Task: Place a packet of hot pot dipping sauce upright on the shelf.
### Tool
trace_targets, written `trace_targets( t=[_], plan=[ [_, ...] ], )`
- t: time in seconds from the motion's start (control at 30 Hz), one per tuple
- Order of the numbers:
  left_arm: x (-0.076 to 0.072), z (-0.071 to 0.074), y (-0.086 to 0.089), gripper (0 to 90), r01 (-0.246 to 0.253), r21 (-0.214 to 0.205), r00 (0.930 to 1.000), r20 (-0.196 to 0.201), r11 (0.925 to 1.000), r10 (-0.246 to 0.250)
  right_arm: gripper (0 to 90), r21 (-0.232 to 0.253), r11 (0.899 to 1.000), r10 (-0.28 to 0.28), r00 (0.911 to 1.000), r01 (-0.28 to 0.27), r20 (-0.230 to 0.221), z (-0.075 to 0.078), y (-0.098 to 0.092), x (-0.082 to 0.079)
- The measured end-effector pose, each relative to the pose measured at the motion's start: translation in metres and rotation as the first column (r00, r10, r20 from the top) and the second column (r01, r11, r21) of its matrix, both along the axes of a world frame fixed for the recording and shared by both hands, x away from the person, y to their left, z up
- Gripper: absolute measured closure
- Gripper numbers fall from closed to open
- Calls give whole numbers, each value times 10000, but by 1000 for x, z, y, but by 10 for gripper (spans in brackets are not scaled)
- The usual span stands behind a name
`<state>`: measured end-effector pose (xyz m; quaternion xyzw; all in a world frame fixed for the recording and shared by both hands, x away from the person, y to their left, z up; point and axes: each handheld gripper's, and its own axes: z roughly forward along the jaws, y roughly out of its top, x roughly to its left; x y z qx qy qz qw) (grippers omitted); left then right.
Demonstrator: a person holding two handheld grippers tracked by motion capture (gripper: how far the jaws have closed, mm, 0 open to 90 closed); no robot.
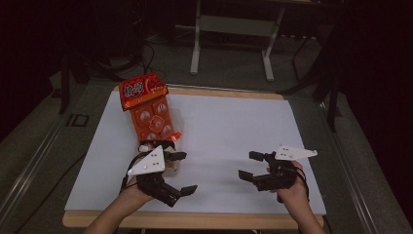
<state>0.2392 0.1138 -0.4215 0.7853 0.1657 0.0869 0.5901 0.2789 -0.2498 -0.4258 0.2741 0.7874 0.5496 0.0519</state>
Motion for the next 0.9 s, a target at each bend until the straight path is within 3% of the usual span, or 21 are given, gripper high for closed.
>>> trace_targets(
  t=[0.37,0.63,0.9],
  plan=[
    [-5,-19,-5,26,112,71,9997,-202,9999,-111,148,-3,10000,-43,10000,43,-87,-5,-1,1],
    [-6,-31,-9,27,193,362,9994,-291,9992,-183,148,6,10000,-43,9999,43,-103,-7,-1,2],
    [-5,-37,-12,27,276,503,9989,-400,9984,-256,149,-18,10000,-47,9999,47,-139,-9,-1,2]
  ],
)
